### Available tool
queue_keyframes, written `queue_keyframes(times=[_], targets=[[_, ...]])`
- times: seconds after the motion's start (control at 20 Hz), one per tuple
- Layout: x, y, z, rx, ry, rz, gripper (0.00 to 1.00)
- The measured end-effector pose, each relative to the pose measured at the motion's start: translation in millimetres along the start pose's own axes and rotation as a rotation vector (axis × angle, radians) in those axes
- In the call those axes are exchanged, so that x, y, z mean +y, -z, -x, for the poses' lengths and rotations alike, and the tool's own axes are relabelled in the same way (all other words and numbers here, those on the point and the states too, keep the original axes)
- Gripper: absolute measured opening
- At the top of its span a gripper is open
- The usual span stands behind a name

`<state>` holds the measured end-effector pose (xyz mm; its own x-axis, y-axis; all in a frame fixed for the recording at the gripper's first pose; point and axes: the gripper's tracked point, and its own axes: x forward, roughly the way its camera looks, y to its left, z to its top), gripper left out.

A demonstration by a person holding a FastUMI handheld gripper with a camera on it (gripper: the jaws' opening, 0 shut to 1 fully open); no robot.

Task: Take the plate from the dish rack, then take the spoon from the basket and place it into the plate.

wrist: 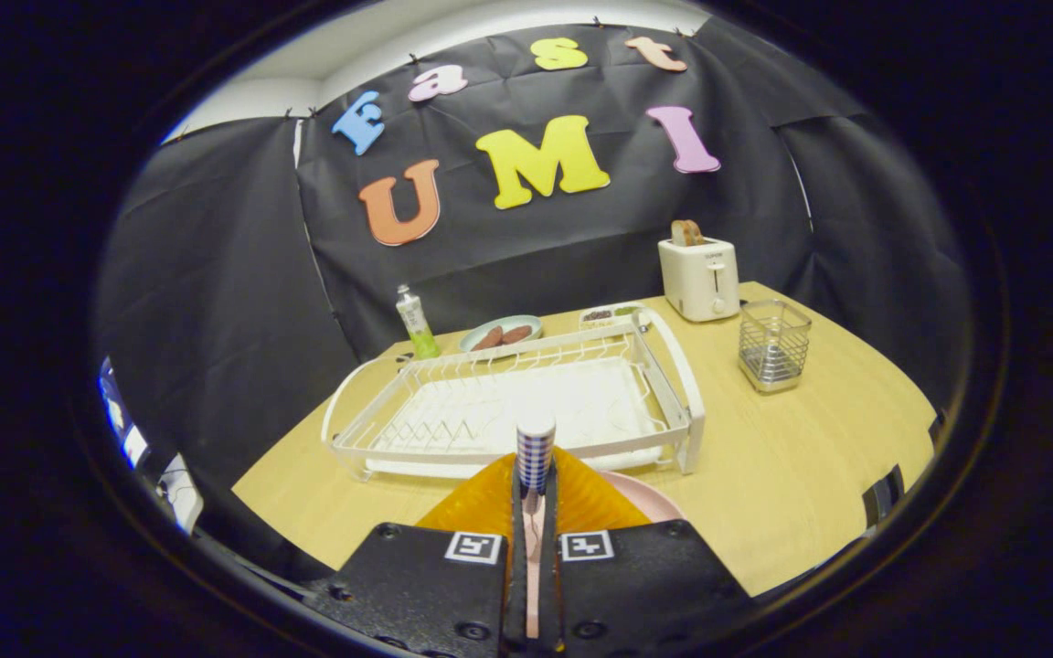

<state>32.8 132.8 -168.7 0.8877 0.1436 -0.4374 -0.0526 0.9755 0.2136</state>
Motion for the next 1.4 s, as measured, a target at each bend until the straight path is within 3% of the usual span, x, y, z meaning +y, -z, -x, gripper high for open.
queue_keyframes(times=[0.4, 0.55, 0.6, 0.75, 1.05, 1.2, 1.4], targets=[[-5.9, 10.1, -4.7, 0.032, 0.027, 0.048, 0.26], [-8.0, 6.4, -2.9, 0.028, -0.004, 0.008, 0.46], [-11.0, 2.2, -1.4, 0.013, -0.001, 0.010, 0.48], [-22.0, -7.3, 0.1, -0.031, 0.022, 0.026, 0.68], [-27.7, -37.8, 20.5, -0.134, 0.014, 0.022, 0.69], [-27.7, -56.4, 34.8, -0.198, 0.021, 0.068, 0.98], [-32.0, -79.6, 60.9, -0.293, 0.059, 0.137, 1.00]])
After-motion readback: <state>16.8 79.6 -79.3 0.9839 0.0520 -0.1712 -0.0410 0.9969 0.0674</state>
